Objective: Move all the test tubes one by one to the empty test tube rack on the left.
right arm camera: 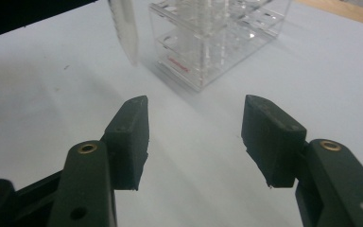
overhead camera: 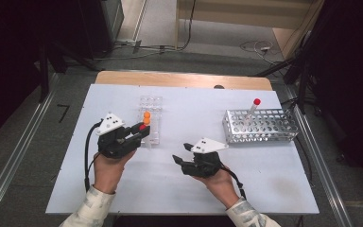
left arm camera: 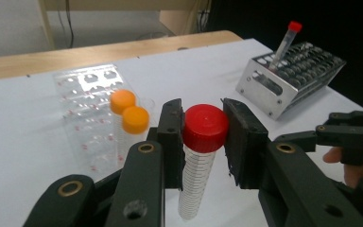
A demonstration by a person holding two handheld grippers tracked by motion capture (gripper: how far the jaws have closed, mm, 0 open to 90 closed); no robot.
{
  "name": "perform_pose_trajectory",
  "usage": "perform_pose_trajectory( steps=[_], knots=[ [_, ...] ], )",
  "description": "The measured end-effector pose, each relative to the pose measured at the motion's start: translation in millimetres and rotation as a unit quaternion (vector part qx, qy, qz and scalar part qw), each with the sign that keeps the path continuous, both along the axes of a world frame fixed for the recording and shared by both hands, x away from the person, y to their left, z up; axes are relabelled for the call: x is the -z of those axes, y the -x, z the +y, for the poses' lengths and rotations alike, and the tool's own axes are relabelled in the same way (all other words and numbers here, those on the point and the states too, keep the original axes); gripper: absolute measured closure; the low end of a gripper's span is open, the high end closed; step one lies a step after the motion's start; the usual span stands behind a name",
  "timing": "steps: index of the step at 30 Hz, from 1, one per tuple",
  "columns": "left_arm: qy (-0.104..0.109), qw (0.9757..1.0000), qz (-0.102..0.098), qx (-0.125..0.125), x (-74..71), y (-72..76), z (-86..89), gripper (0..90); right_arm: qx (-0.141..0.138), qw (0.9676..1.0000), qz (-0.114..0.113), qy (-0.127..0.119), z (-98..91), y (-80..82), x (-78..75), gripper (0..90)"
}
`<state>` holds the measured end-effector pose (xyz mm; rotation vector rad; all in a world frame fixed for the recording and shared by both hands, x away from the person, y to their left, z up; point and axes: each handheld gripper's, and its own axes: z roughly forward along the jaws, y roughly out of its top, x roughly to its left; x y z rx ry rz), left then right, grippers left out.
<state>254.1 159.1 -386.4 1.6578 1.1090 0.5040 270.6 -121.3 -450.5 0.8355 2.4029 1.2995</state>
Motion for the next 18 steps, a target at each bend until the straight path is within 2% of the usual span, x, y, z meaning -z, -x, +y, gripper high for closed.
perform_pose_trajectory(
  steps=[7,13,18],
  knots=[
    [-0.017,0.9995,-0.006,-0.027,-17.6,-10.5,10.0,70.6,0.024,0.9996,0.000,-0.014,-24.1,0.8,-0.8,40.1],
    [-0.023,0.9989,-0.004,-0.041,-24.5,-29.4,12.1,70.6,0.030,0.9994,-0.001,-0.014,-31.6,0.5,-0.6,39.6],
    [-0.032,0.9975,-0.008,-0.062,-29.3,-46.0,13.0,70.6,0.040,0.9991,-0.002,-0.014,-38.8,-0.7,-1.0,39.2]
  ],
)
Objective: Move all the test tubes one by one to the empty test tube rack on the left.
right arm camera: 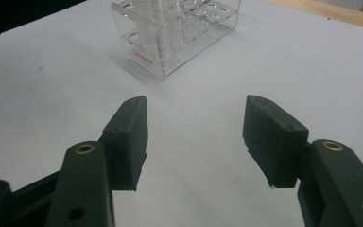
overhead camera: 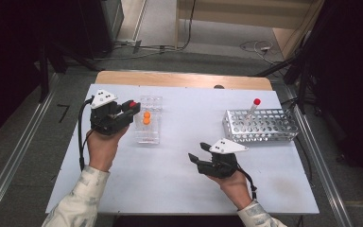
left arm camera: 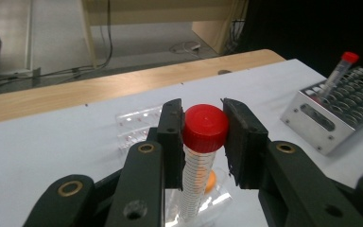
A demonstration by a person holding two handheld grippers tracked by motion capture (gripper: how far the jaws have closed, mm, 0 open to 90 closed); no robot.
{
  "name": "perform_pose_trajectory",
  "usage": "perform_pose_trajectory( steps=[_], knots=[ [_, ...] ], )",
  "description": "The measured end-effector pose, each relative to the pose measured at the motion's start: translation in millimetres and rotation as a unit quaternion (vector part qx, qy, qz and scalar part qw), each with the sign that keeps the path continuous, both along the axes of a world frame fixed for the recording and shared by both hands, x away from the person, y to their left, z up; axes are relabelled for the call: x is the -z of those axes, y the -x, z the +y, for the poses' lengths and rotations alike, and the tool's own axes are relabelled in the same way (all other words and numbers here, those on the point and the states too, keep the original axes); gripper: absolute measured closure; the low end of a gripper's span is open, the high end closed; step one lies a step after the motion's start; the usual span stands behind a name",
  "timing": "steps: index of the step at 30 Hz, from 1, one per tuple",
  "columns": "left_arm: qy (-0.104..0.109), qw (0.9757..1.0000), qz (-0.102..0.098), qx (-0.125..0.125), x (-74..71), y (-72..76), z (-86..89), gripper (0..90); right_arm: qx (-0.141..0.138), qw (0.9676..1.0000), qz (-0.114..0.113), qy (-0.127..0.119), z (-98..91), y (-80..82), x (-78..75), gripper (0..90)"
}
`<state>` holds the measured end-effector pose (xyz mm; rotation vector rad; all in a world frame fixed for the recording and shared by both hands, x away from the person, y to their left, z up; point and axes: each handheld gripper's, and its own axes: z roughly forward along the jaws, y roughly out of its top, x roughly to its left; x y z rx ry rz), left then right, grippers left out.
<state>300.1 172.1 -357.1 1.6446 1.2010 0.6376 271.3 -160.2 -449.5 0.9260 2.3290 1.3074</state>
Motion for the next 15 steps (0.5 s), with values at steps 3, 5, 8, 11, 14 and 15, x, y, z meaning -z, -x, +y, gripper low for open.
perform_pose_trajectory(
  steps=[3,5,8,11,14,15],
  knots=[
    [0.002,0.9999,-0.007,-0.009,-0.1,-8.8,0.8,70.6,0.006,1.0000,0.001,-0.004,-3.7,-0.2,-1.3,39.2],
    [0.005,0.9998,-0.011,-0.013,2.0,-13.6,-0.3,70.5,0.007,1.0000,-0.002,-0.005,-5.4,-0.9,-1.8,39.2],
    [-0.007,0.9997,-0.012,-0.019,7.5,-20.0,-4.2,70.5,0.010,0.9999,-0.002,-0.009,-7.5,-1.5,-3.0,39.2],
    [-0.014,0.9995,-0.012,-0.027,13.7,-24.1,-7.0,70.5,0.014,0.9999,-0.003,-0.010,-9.7,-2.0,-3.5,39.2],
    [-0.016,0.9992,-0.010,-0.035,20.8,-27.6,-7.1,70.5,0.015,0.9998,-0.003,-0.012,-11.5,-1.9,-3.9,39.2],
    [-0.018,0.9990,-0.010,-0.039,23.2,-28.3,-7.1,70.4,0.015,0.9998,-0.003,-0.012,-12.0,-2.1,-4.0,39.2]
  ],
)
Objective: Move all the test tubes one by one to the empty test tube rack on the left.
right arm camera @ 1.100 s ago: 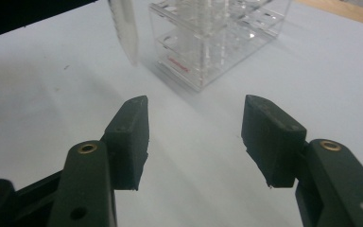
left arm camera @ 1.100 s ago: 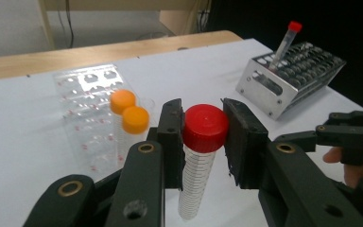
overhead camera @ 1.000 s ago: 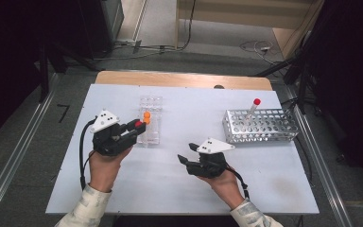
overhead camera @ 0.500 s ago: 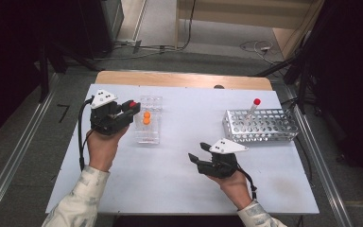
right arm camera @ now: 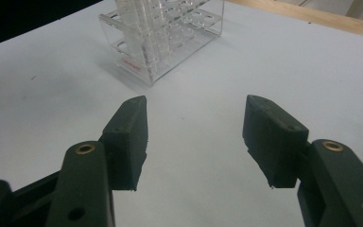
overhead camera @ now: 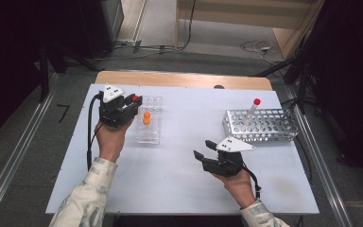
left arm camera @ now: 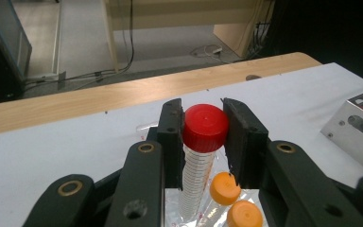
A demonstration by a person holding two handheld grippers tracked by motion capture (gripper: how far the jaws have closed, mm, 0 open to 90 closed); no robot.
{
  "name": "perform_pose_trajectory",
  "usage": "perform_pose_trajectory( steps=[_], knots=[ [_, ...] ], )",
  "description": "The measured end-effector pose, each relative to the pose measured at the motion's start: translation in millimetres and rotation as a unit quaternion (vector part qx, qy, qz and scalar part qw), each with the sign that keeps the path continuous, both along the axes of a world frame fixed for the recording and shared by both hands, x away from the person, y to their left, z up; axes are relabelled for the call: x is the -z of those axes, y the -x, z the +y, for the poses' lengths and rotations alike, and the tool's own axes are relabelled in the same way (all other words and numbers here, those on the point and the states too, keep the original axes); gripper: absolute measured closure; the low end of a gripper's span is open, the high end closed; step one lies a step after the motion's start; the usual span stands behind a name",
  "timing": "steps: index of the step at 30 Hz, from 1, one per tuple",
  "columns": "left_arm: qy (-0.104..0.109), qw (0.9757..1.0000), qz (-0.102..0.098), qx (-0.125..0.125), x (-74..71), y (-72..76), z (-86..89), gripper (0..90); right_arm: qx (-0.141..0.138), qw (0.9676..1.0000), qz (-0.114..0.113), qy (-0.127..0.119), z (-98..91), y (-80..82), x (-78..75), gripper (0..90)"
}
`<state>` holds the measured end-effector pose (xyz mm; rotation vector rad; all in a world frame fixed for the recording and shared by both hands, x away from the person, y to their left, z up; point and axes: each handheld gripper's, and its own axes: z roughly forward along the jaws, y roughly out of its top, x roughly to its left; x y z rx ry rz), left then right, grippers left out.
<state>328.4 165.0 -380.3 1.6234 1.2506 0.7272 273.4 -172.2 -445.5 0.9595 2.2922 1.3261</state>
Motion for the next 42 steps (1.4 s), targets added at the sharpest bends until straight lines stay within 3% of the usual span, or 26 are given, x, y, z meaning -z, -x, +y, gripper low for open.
perform_pose_trajectory(
  steps=[13,28,33,42],
  knots=[
    [0.013,0.9997,0.020,0.004,24.1,-0.7,-0.3,70.0,0.002,1.0000,0.001,0.003,0.1,-0.3,0.8,39.2],
    [0.019,0.9995,0.023,0.003,23.1,2.7,2.2,65.5,0.001,1.0000,0.003,0.006,0.1,-0.3,1.8,39.0],
    [0.039,0.9988,0.026,0.012,21.3,9.6,3.2,55.3,0.003,1.0000,0.003,0.006,-0.6,-0.4,1.8,38.5],
    [0.041,0.9984,0.032,0.021,26.8,32.6,0.4,34.4,0.010,0.9999,0.003,0.007,-5.9,-2.5,1.6,37.6]
  ],
)
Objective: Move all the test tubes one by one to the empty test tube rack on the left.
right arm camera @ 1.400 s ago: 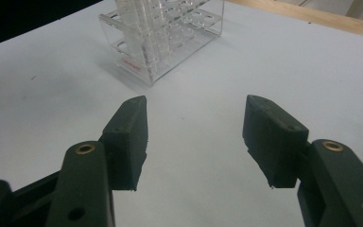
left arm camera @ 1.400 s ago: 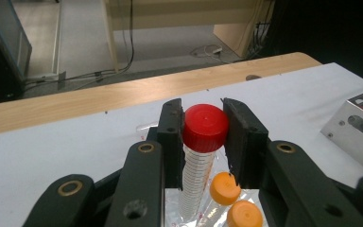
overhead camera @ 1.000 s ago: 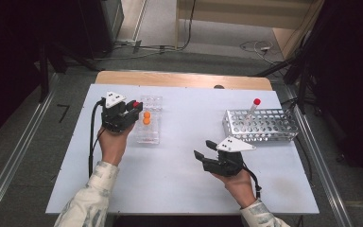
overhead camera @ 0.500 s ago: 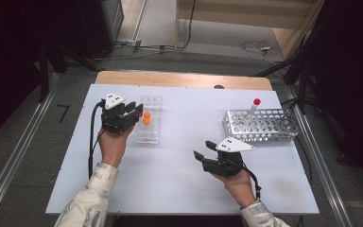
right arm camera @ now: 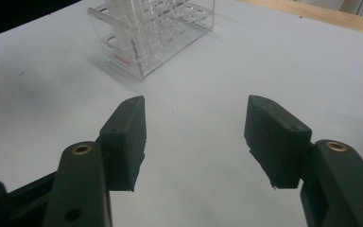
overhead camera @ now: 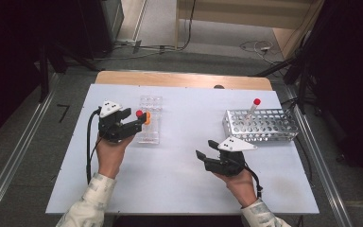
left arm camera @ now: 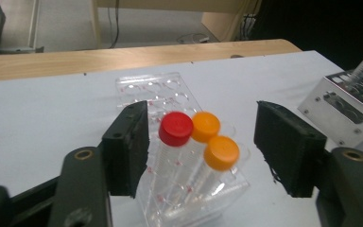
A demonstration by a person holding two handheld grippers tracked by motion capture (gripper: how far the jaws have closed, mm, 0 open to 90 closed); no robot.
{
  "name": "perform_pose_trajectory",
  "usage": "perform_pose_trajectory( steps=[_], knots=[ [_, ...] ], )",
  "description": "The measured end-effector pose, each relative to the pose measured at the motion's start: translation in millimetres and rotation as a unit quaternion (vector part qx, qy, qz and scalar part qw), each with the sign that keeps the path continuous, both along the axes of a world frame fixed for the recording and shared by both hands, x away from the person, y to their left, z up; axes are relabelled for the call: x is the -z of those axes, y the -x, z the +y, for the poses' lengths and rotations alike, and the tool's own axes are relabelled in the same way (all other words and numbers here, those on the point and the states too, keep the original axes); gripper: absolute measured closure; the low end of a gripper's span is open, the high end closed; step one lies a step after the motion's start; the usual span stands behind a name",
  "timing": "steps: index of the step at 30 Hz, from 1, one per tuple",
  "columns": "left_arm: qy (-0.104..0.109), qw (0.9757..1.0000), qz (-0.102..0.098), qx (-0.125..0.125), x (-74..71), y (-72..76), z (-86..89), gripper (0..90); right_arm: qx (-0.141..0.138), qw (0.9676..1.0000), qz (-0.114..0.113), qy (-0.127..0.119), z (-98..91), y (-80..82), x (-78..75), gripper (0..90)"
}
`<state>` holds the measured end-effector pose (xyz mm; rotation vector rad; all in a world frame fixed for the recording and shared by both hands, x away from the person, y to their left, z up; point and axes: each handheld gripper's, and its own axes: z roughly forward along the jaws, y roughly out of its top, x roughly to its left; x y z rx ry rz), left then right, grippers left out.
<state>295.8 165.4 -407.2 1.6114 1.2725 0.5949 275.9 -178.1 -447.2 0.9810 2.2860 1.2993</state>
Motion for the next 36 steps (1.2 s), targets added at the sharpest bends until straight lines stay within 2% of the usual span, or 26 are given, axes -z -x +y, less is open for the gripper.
perform_pose_trajectory(
  steps=[2,4,11,13,17,19,24,29,33,36],
  knots=[
    [-0.009,0.9999,0.000,-0.005,4.0,6.7,-2.7,29.6,0.005,1.0000,-0.002,0.000,-2.9,-1.1,-0.5,37.7],
    [-0.024,0.9994,0.005,-0.024,8.9,12.9,-5.9,21.3,0.011,0.9999,-0.002,-0.002,-6.2,-2.3,-0.8,37.8],
    [-0.017,0.9996,0.013,-0.017,20.6,28.6,-7.5,16.0,0.036,0.9993,-0.008,-0.002,-18.3,-7.2,-3.0,37.8],
    [-0.016,0.9995,0.015,-0.024,23.9,32.4,-8.0,14.0,0.044,0.9990,-0.010,-0.003,-23.0,-8.9,-3.6,37.7],
    [-0.027,0.9988,0.007,-0.041,30.1,39.1,-7.7,13.3,0.064,0.9979,-0.013,-0.003,-33.3,-13.1,-4.5,37.5],
    [-0.030,0.9987,0.007,-0.041,33.1,40.7,-6.8,13.3,0.073,0.9972,-0.015,-0.002,-38.5,-14.9,-5.6,36.6],
    [-0.026,0.9991,0.014,-0.029,39.6,41.2,-7.5,11.6,0.101,0.9947,-0.017,-0.003,-53.4,-20.8,-6.8,36.2],
    [-0.036,0.9991,0.005,-0.020,39.3,44.2,-13.6,11.6,0.124,0.9920,-0.021,-0.009,-65.4,-25.4,-9.4,36.1],
    [-0.031,0.9993,0.004,-0.018,40.5,44.5,-14.4,11.5,0.139,0.9900,-0.022,-0.008,-71.0,-29.4,-12.0,36.2],
    [-0.035,0.9992,0.003,-0.019,39.9,45.4,-14.8,11.5,0.155,0.9875,-0.026,-0.010,-76.4,-33.9,-14.3,36.2]
  ],
)
